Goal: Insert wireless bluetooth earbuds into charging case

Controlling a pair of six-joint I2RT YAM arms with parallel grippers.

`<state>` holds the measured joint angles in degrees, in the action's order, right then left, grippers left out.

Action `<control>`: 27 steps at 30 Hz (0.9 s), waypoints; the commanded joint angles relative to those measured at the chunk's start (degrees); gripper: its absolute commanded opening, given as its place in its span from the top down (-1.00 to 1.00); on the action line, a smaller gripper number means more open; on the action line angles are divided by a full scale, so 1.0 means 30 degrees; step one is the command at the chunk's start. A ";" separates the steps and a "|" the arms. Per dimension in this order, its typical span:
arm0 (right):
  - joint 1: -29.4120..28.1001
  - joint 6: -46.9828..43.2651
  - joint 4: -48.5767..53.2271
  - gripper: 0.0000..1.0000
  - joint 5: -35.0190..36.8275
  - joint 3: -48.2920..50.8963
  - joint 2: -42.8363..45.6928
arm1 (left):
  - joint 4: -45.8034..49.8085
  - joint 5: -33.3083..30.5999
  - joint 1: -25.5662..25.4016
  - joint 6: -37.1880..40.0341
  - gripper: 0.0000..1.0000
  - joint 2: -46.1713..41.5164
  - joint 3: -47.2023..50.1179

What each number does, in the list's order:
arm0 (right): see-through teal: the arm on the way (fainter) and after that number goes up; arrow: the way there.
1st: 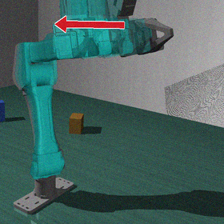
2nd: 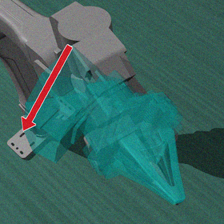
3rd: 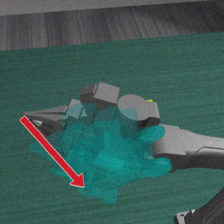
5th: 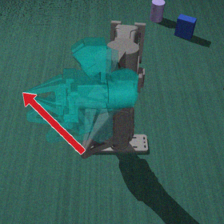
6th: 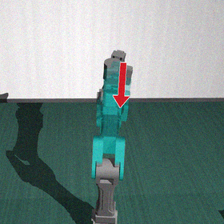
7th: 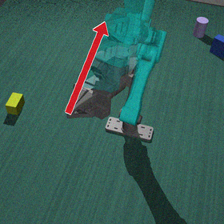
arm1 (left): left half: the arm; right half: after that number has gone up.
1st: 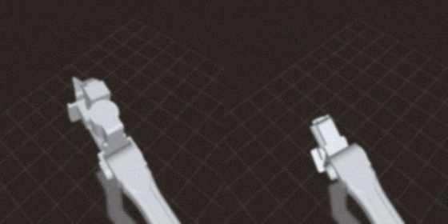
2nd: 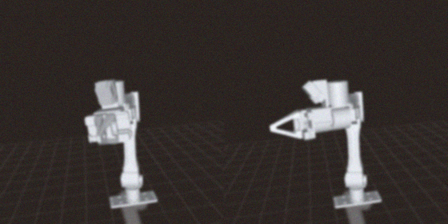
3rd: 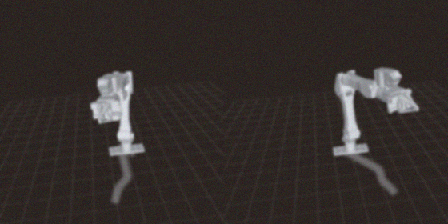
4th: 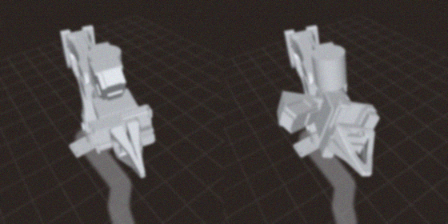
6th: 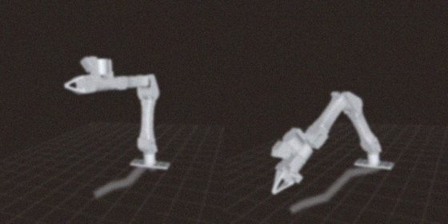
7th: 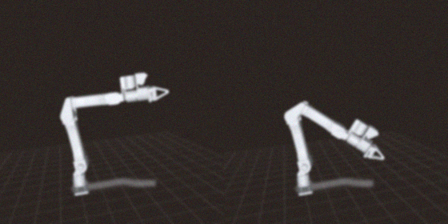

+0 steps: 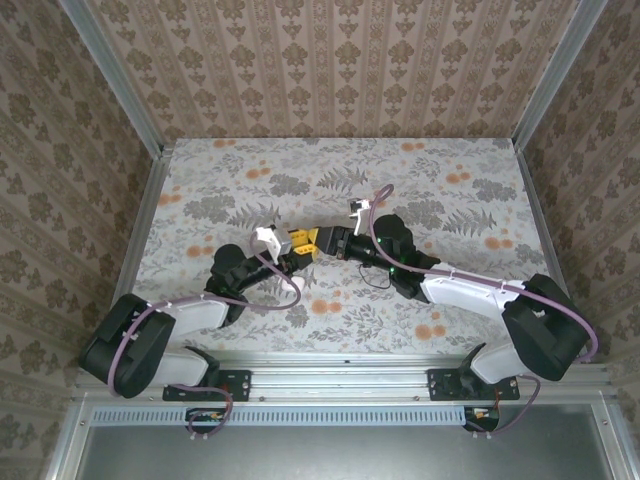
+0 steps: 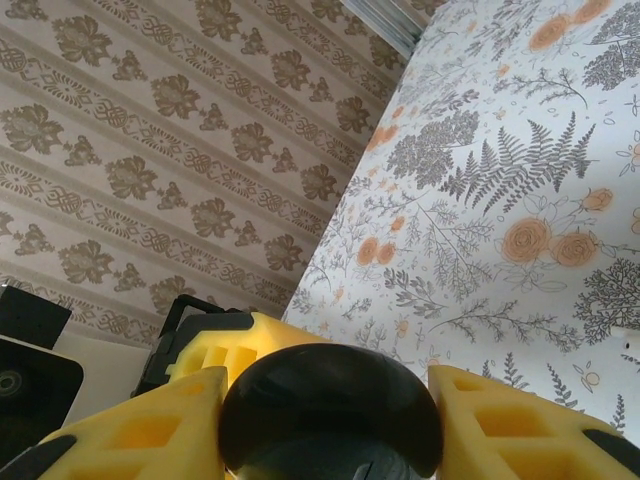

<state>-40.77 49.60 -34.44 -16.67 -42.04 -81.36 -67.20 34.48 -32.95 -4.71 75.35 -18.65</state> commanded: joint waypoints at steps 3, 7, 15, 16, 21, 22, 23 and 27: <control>-0.0153 -0.1796 0.0814 -0.11 -0.0129 0.0254 0.2006 | 0.1302 -0.0262 0.0081 -0.0511 0.60 -0.0969 -0.0085; 0.0295 -0.3851 0.1196 -0.23 0.0221 0.1097 0.3886 | 0.1513 0.0592 0.0541 -0.1401 0.68 -0.1269 -0.0059; 0.0788 -1.0465 0.4775 -0.25 0.0314 0.0931 0.6732 | 0.0493 0.3891 0.0784 -0.3443 0.71 -0.1098 -0.0139; 0.0803 -1.1524 0.5140 -0.27 -0.0029 0.0863 0.6857 | 0.0392 0.4181 0.0788 -0.3586 0.70 -0.1109 -0.0190; 0.1499 -1.4694 0.5094 -0.31 -0.2270 0.1311 0.7052 | 0.0899 0.4757 0.0970 -0.3696 0.70 -0.0939 -0.1029; 0.1873 -1.4921 0.5034 -0.31 -0.3115 0.1328 0.7066 | 0.1068 0.5030 0.1125 -0.3879 0.71 -0.0744 -0.1285; 0.2124 -1.5203 0.5041 -0.31 -0.3917 0.1334 0.7082 | 0.1090 0.5256 0.1271 -0.4080 0.71 -0.0494 -0.1432; 0.2702 -1.6446 0.5656 -0.31 -0.4878 0.1255 0.7363 | -0.0262 0.5675 0.1687 -0.4607 0.72 0.0776 -0.1211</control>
<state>-33.43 5.93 -19.31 -26.39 -38.17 -61.01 -64.36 48.40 -28.67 -16.14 75.61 -21.67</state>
